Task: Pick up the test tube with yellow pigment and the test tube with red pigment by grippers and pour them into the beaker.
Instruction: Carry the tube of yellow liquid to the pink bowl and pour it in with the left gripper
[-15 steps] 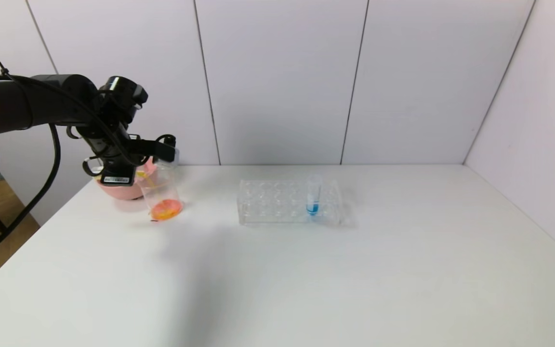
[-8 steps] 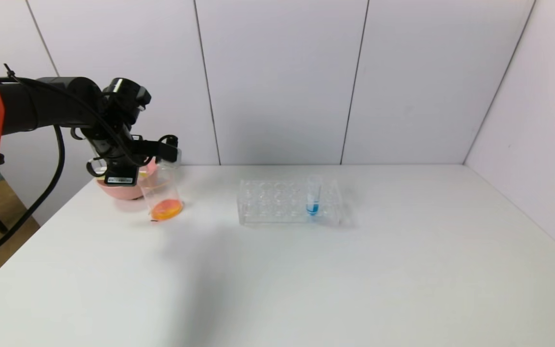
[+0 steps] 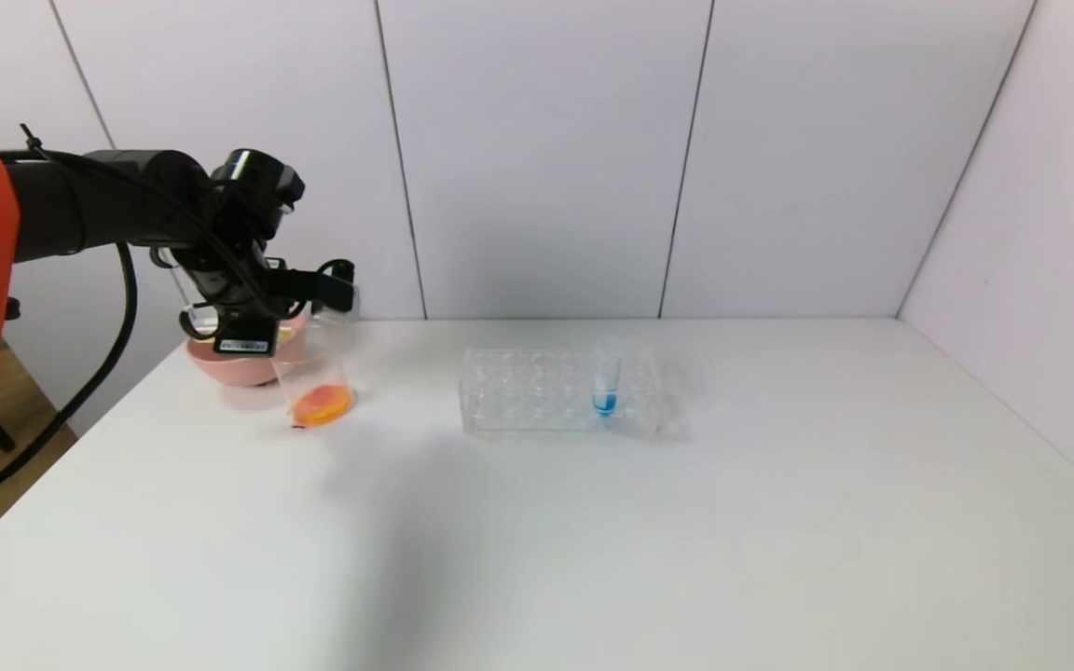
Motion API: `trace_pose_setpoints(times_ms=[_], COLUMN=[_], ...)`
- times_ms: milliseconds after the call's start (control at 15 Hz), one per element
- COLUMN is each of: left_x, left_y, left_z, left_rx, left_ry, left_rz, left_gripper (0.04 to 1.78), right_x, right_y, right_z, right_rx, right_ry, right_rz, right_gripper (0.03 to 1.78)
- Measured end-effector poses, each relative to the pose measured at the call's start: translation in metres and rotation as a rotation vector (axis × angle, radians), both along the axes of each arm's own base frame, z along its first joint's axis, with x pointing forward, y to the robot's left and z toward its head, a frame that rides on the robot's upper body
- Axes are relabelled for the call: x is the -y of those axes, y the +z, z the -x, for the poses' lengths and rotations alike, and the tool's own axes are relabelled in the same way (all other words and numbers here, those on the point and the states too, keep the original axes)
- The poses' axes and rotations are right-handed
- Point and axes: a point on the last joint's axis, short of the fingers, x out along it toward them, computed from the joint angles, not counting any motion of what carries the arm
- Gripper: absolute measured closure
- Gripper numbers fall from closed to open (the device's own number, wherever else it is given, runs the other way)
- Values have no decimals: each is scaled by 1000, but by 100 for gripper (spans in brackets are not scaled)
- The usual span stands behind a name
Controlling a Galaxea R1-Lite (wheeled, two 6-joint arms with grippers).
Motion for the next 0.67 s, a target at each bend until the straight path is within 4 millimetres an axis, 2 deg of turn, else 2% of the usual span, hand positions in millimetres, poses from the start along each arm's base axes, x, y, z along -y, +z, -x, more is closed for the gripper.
trace_pose_setpoints(times_ms=[667], left_x=[1], left_y=[0], left_z=[1], left_rx=[-4], left_ry=[2], left_rz=[-4], left_gripper=[137], right_x=[0], right_y=[0], right_z=[0], right_rx=[0], right_ry=[0], right_rz=[0], right_gripper=[11])
